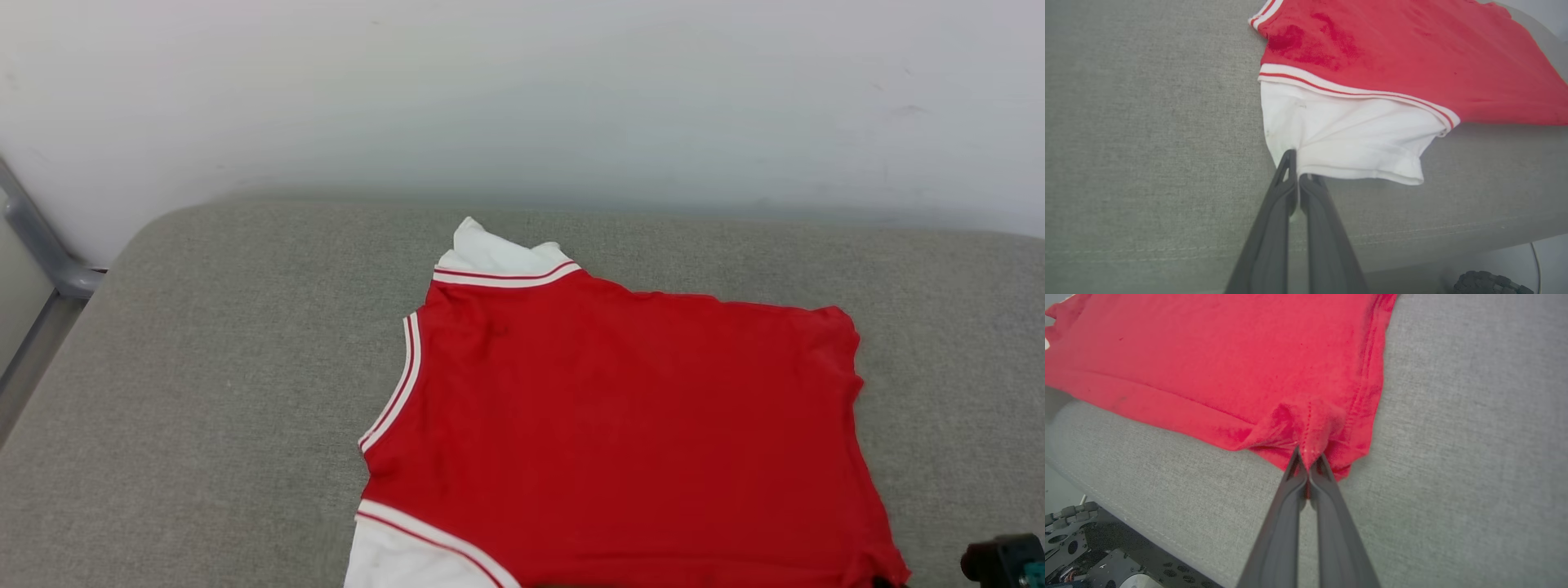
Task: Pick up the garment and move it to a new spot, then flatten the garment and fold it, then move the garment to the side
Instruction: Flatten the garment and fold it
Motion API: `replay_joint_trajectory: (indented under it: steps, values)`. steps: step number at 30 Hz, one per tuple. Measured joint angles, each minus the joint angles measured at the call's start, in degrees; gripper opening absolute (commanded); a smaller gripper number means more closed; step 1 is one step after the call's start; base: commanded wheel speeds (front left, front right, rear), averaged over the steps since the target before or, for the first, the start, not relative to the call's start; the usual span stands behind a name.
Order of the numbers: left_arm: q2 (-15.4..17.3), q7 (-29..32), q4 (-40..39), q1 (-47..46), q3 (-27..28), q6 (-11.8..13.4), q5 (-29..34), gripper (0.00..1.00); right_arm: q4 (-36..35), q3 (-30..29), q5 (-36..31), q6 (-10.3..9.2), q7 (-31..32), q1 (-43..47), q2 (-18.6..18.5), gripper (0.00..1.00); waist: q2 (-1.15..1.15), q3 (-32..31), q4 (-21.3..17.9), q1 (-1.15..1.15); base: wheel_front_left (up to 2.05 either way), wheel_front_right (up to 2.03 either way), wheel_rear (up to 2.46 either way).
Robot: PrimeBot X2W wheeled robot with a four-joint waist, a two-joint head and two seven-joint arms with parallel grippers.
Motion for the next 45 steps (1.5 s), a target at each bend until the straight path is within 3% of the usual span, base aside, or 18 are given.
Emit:
replay_joint_trajectory:
  steps: [8, 13, 22, 32, 45]
  values:
    - [0.3, -0.2, -1.4, 2.7, -0.2, 0.6, -0.7, 0.00, -6.2, -8.0, -4.4, -0.01, 4.8, 5.9, 3.7, 0.00, 0.00, 0.7, -0.1, 0.01, 0.00, 0.00, 0.00]
    - [0.6, 0.7, -1.8, -2.8, -0.8, -0.5, 2.7, 0.00, -9.0, -10.5, -6.0, -0.01, 6.4, 5.8, 6.0, 0.00, 0.00, 1.5, 0.4, 0.01, 0.00, 0.00, 0.00]
    - [-0.2, 5.7, 1.8, -18.5, -1.6, -6.1, 8.0, 0.00, -11.3, -13.0, -6.7, -0.02, 8.1, 0.6, 6.6, 0.00, 0.00, 4.9, -0.2, 0.02, 0.00, 0.00, 0.00]
    - [-3.4, 8.4, 12.9, -34.1, -1.2, -13.4, 10.4, 0.00, -9.2, -12.0, -5.0, -0.02, 9.3, -10.2, 6.4, 0.00, 0.00, 11.6, -2.4, 0.03, 0.00, 0.00, 0.00]
    - [-9.2, 8.7, 32.5, -41.7, -2.8, -20.9, 10.5, 0.00, 0.0, -6.3, -4.4, -0.02, 10.3, -20.7, 6.2, 0.00, 0.00, 19.1, -3.7, 0.03, 0.00, 0.00, 0.00]
